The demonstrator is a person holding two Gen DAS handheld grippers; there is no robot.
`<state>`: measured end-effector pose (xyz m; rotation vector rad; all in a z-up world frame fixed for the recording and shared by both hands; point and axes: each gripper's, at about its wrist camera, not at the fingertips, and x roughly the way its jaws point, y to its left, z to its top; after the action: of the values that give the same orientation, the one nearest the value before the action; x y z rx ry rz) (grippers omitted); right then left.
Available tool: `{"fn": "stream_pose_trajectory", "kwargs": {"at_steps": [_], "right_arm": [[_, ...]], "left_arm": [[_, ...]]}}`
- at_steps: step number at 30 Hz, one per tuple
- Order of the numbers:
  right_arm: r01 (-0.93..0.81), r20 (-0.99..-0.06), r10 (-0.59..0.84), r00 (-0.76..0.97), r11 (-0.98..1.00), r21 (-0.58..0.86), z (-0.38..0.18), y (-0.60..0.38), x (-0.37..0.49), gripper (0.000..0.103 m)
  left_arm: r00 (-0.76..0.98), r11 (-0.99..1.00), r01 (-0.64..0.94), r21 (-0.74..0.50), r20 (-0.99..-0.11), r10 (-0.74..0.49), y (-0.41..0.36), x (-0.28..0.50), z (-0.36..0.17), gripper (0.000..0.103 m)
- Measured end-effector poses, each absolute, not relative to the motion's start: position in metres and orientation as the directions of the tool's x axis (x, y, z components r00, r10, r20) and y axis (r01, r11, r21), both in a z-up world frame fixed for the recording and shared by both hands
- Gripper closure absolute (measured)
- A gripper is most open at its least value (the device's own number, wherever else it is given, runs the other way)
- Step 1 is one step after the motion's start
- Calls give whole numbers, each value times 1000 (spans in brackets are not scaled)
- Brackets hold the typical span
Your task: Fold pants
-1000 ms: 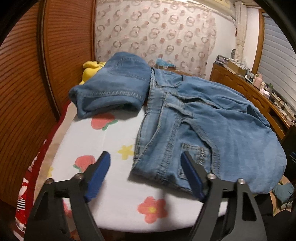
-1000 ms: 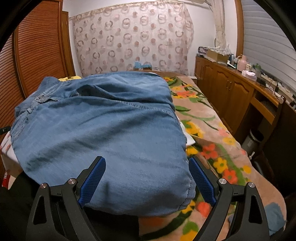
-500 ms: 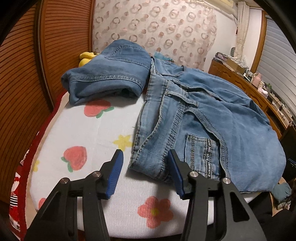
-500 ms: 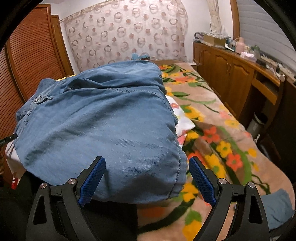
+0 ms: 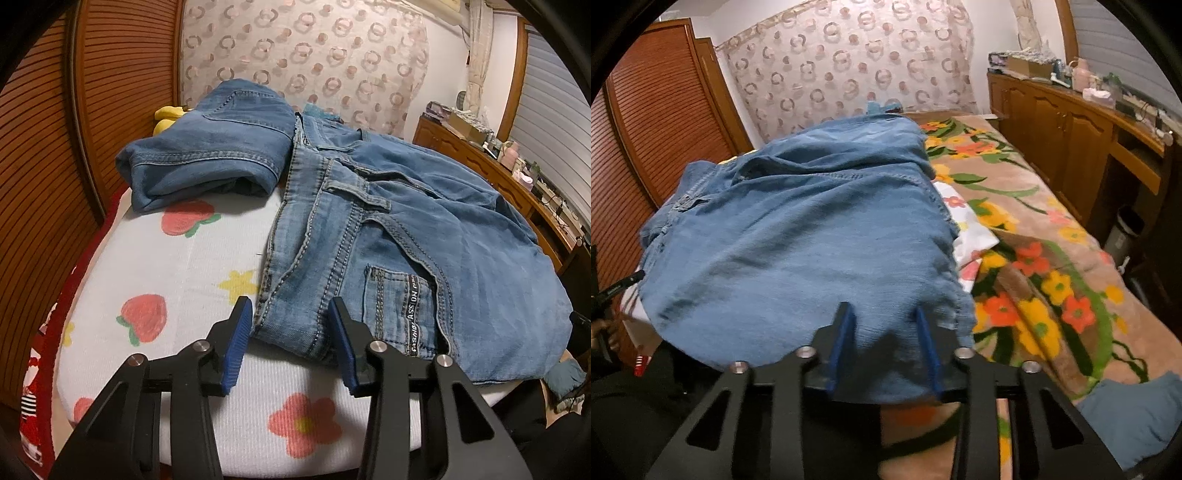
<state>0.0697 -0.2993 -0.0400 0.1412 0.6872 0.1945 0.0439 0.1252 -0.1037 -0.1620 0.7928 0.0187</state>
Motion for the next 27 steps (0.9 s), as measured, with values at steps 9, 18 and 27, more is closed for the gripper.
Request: {"fn": "stream_pose_trajectory", "kwargs": {"at_steps": [9, 18, 27], "right_arm": [[-145, -582, 179, 793, 984, 105, -33, -289, 63, 100], [-174, -504, 203, 839, 979, 105, -7, -291, 59, 101], [-189, -434, 198, 879, 980, 64, 10, -289, 67, 101]], "left_arm": [[708, 987, -69, -142, -705, -52, 124, 45, -101, 63], [753, 987, 6, -158, -649, -108, 114, 35, -70, 80], [798, 987, 63, -148, -587, -139, 103, 25, -30, 85]]}}
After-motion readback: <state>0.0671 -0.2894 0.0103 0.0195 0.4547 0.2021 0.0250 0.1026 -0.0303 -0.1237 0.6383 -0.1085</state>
